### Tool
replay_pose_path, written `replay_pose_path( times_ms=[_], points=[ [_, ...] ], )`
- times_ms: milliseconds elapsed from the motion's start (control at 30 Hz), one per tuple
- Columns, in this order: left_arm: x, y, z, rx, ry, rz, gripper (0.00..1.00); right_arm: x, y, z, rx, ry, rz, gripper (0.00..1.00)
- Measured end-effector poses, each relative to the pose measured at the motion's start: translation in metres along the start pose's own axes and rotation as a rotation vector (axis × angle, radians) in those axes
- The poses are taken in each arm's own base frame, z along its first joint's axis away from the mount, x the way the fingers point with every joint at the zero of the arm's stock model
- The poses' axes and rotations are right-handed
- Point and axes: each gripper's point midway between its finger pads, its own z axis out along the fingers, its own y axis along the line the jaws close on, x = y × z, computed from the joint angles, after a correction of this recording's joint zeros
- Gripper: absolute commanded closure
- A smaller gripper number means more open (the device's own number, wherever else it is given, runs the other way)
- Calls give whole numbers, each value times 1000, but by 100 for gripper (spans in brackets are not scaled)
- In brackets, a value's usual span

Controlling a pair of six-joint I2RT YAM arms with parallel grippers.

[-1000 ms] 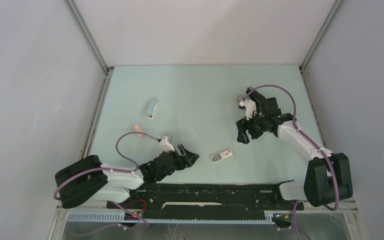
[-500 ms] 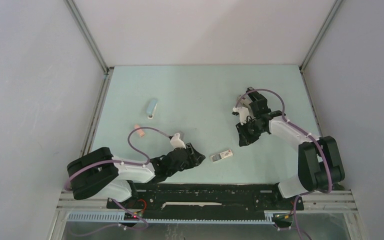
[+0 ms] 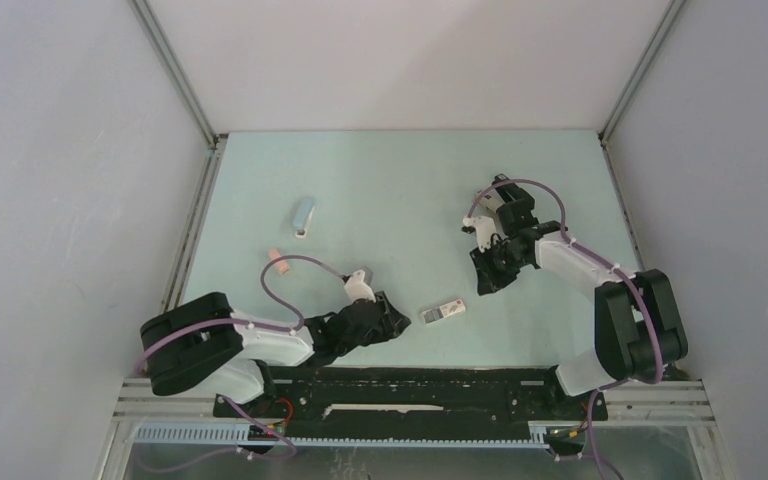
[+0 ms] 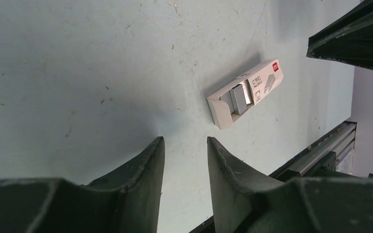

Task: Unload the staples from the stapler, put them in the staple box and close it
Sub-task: Close the staple box at the center of the board.

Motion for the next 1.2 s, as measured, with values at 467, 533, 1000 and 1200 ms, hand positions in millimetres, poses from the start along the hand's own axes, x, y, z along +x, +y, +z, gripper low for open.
replay_pose_path(
  times_ms=[467, 533, 1000, 1200],
  points=[
    [8, -2, 1, 5, 13, -4, 62, 3, 2, 1, -5, 14, -1, 72],
    [8, -2, 2, 3, 13, -4, 66, 3, 2, 2, -5, 17, -2, 72],
    [11, -15, 17, -4, 23, -7, 67, 6, 7, 8, -6, 46, -22, 72],
    [11, -18, 20, 6, 21, -21, 66, 8, 9, 11, -10, 61, -30, 72]
  ],
)
